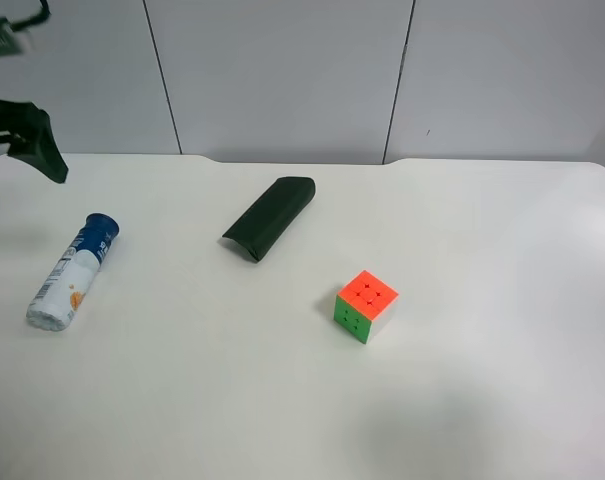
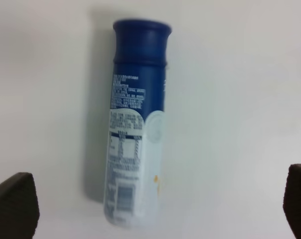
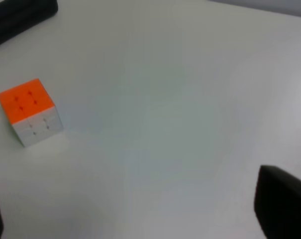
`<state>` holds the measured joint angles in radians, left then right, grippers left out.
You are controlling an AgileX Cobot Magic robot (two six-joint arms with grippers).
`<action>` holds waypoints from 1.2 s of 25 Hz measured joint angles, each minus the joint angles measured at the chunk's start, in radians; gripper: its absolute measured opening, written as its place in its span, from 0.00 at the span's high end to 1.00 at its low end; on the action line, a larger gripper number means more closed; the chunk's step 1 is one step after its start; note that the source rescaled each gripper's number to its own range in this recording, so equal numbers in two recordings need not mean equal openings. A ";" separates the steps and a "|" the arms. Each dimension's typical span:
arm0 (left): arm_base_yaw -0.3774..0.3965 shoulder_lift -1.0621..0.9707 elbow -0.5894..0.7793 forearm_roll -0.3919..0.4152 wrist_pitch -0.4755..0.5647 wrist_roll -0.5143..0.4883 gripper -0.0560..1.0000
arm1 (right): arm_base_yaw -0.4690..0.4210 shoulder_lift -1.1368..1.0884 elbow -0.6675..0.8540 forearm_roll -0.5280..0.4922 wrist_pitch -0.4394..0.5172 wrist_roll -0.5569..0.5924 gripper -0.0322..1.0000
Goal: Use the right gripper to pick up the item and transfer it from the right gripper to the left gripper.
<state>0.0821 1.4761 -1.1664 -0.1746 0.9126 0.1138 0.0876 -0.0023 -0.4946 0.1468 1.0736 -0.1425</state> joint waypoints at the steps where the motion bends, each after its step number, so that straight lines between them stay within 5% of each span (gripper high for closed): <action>1: 0.000 -0.054 0.000 0.001 0.008 -0.002 0.01 | 0.000 0.000 0.000 0.000 0.000 0.000 0.00; 7: 0.000 -0.396 0.090 0.038 0.013 -0.003 0.01 | 0.000 0.000 0.000 0.001 0.000 0.000 0.00; 20: 0.000 -1.218 0.555 0.085 0.070 -0.003 0.01 | 0.000 0.000 0.000 0.001 0.000 0.000 0.00; 26: 0.000 -1.443 0.623 0.124 0.206 -0.017 0.01 | 0.000 0.000 0.000 0.001 0.000 0.000 0.00; 30: 0.000 -1.478 0.627 0.146 0.209 -0.032 0.01 | 0.000 0.000 0.000 0.001 0.000 0.000 0.00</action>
<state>0.0821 -0.0018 -0.5396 -0.0288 1.1215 0.0823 0.0876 -0.0023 -0.4946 0.1476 1.0736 -0.1425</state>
